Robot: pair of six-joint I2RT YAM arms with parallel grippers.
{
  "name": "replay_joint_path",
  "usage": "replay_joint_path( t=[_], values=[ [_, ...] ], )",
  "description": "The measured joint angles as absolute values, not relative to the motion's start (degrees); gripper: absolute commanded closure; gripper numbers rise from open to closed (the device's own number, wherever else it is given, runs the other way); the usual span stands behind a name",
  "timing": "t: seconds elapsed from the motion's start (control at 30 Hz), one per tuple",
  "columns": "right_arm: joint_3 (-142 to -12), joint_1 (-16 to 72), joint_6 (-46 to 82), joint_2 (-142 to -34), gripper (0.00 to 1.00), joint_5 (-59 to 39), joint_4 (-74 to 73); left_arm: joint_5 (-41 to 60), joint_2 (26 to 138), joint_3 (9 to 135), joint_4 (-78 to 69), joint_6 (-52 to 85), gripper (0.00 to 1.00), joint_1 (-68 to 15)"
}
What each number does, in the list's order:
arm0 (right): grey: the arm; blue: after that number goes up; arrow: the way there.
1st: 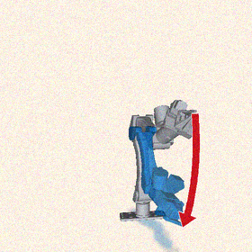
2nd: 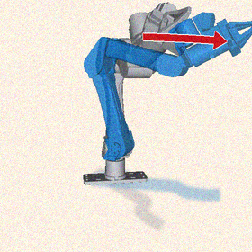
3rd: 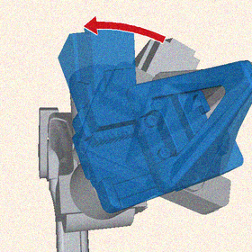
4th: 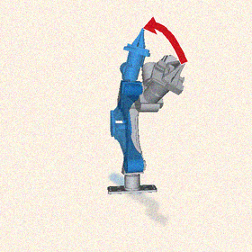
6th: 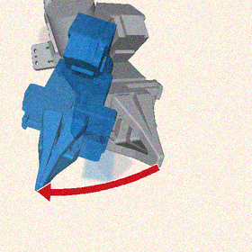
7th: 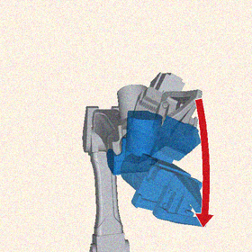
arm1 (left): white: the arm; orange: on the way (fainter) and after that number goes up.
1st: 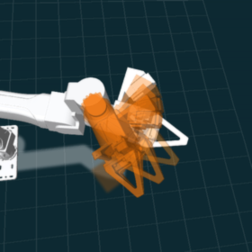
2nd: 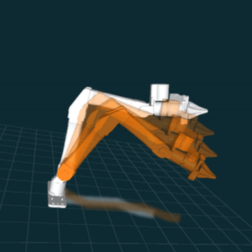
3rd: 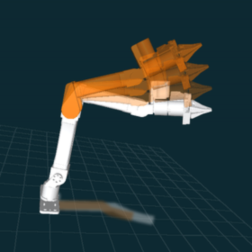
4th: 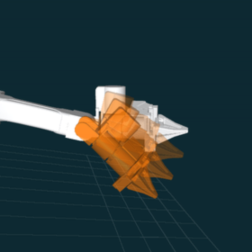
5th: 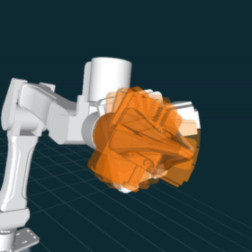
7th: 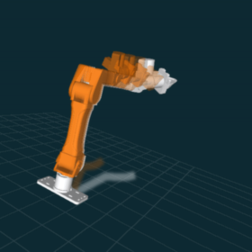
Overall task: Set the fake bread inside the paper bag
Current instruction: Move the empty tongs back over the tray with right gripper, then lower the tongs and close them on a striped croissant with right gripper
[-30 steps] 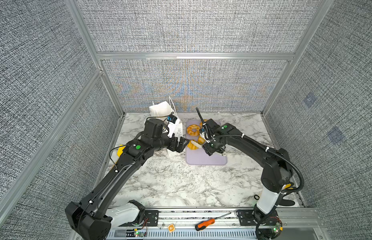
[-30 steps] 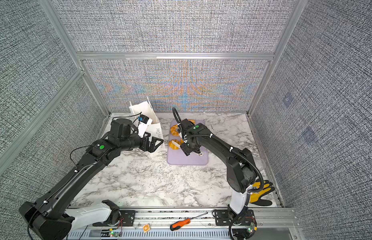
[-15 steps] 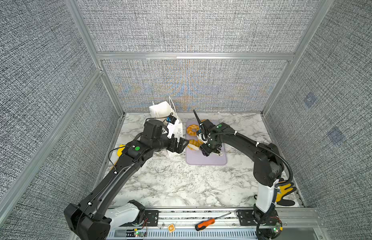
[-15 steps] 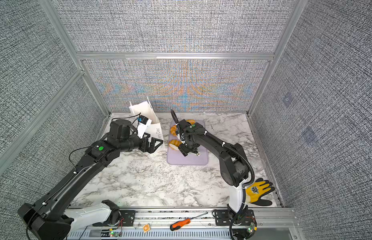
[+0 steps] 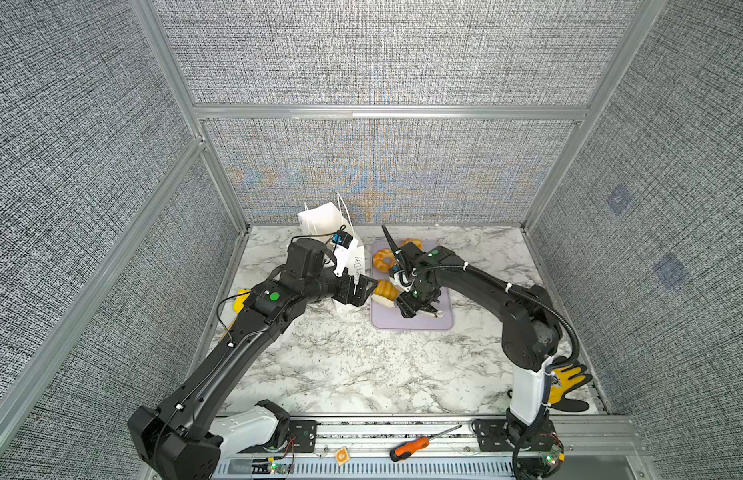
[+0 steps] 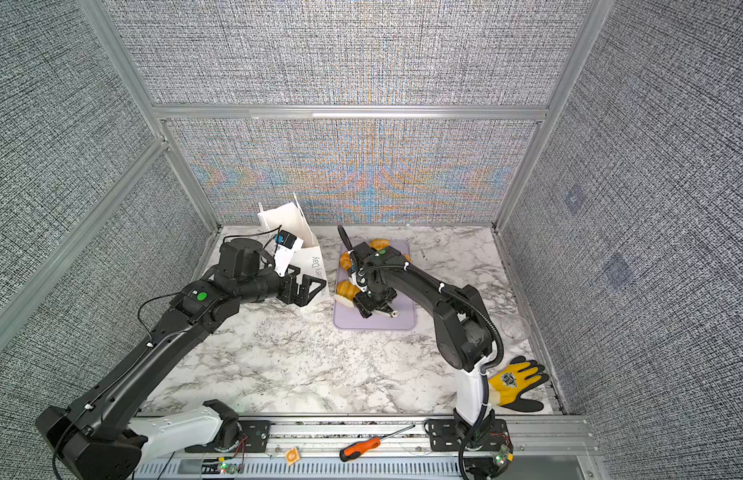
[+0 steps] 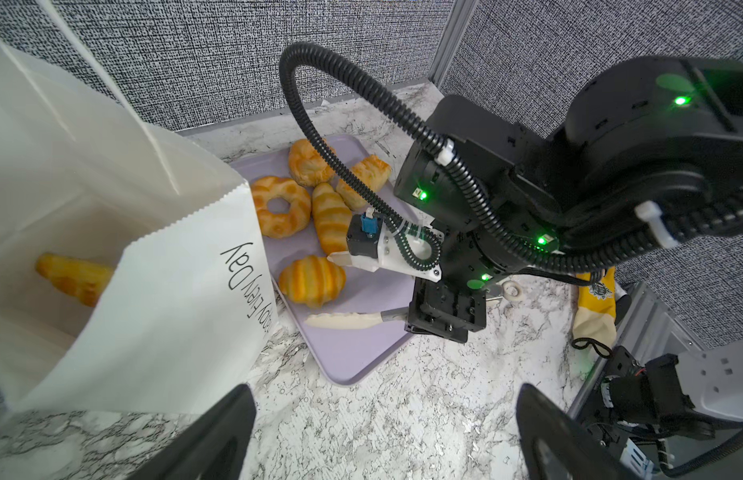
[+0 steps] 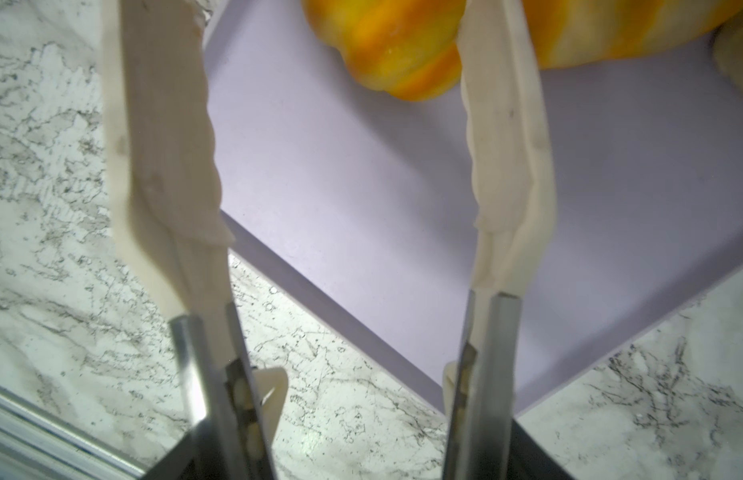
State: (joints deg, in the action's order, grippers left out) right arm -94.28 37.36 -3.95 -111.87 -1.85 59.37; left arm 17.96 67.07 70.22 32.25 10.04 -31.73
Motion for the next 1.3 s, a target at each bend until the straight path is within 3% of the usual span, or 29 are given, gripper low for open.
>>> replay_joint_path(
  t=[0.53, 1.3],
  values=[
    [-93.5, 40.1, 4.2, -109.8, 0.28, 1.2, 63.6, 17.9, 66.7, 70.1, 32.2, 9.2, 0.01, -31.7],
    [-99.2, 40.8, 2.9, -116.0, 0.27, 5.7, 64.2, 18.0, 66.8, 70.3, 33.1, 8.5, 0.01, -31.7]
  ],
)
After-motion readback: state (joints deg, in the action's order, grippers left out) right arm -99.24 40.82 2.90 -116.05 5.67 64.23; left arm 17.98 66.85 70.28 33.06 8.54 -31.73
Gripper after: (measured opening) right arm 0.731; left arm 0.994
